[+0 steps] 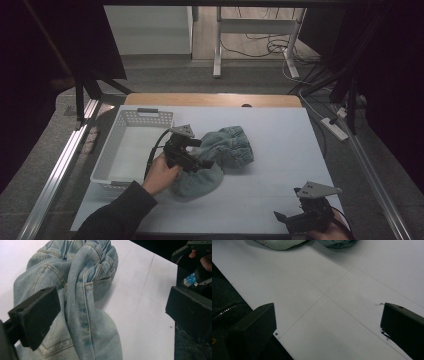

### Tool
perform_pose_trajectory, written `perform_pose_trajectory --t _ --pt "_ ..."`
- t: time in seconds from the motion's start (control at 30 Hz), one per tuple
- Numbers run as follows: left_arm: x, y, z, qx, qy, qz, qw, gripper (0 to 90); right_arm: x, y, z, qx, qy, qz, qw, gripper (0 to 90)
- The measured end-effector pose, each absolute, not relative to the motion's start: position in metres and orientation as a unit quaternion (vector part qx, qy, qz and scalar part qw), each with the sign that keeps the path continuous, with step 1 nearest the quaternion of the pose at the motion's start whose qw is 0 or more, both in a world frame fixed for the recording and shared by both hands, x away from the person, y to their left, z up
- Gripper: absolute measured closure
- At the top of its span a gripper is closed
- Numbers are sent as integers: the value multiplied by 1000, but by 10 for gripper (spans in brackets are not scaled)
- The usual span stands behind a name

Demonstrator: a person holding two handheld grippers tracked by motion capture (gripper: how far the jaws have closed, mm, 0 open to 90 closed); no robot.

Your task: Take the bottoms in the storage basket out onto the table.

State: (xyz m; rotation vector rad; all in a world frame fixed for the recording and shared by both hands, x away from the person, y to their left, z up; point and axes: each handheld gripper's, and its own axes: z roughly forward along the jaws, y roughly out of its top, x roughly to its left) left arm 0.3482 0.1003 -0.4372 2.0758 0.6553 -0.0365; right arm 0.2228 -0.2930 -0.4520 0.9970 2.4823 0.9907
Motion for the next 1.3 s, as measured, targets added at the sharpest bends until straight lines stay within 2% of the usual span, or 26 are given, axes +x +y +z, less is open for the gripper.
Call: perform_pose_trajectory --t 1.3 --pt "313 125 -446 834 281 -11 475 6 224 -296 -451 363 851 352 140 8"
